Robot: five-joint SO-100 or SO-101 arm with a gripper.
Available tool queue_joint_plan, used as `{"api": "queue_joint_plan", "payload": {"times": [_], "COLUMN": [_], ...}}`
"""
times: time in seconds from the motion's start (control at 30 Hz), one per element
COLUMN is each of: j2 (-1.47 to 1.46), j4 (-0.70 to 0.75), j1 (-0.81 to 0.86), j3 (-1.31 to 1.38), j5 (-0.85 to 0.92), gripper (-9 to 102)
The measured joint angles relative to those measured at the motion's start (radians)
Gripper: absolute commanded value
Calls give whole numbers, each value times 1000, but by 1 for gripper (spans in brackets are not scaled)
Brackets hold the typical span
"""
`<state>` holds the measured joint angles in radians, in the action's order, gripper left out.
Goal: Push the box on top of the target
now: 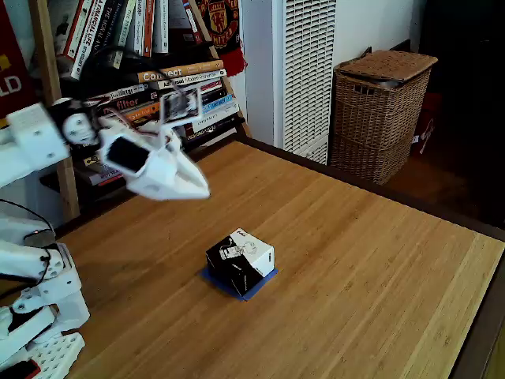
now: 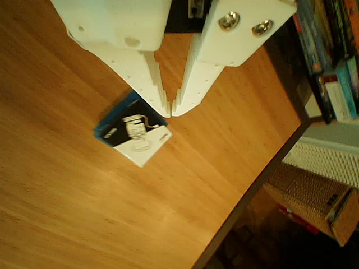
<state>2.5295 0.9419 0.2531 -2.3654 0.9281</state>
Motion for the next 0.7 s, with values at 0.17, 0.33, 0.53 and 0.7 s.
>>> {"api": "queue_joint_plan", "payload": {"times": [0.17, 0.33, 0.53, 0.7], "j2": [120, 233, 367, 522], "j4": [34, 87, 121, 146], "j1": [51, 75, 67, 41], "j3": [-72, -126, -207, -304], "j5": [-2, -46, -118, -155], "gripper": [0, 0, 0, 0]}}
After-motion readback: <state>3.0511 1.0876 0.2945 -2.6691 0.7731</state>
